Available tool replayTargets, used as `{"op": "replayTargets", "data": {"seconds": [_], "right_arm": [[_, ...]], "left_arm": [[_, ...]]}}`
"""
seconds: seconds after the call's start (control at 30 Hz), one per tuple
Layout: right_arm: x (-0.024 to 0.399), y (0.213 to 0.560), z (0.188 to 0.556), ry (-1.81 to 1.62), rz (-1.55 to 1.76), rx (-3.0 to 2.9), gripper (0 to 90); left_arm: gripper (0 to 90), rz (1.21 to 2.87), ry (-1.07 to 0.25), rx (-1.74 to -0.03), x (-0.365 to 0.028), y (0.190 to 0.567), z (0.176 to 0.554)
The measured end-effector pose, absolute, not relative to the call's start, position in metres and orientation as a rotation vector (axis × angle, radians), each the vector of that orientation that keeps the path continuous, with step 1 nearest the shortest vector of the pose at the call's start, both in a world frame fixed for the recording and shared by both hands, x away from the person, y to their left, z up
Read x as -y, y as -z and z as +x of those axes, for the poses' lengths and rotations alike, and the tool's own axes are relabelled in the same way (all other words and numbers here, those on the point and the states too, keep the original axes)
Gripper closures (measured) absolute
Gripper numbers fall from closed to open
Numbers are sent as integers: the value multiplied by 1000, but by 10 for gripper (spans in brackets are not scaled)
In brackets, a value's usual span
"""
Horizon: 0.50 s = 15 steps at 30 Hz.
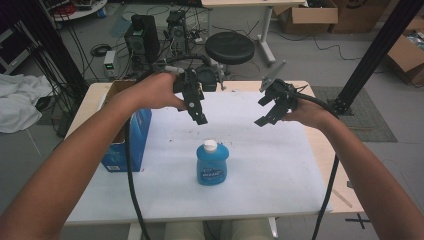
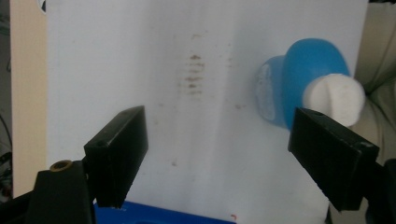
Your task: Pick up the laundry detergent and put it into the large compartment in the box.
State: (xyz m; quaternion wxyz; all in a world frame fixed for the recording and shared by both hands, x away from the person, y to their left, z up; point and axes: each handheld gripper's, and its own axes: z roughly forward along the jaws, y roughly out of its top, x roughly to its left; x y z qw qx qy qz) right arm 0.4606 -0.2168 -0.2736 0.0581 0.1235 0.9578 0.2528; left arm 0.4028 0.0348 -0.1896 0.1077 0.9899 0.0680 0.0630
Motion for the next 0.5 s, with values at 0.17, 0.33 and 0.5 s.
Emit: {"op": "replayTargets", "data": {"seconds": [0.17,0.33,0.5], "right_arm": [[216,273,459,-765,366,-2907,158],[216,273,459,-770,367,-2905,158],[215,273,457,-766,352,-2899,159]], "left_arm": [[201,2916,-141,-151,-28,191,388],[200,2922,-141,-120,-22,195,377],[200,2915,-136,-110,-18,198,369]]}}
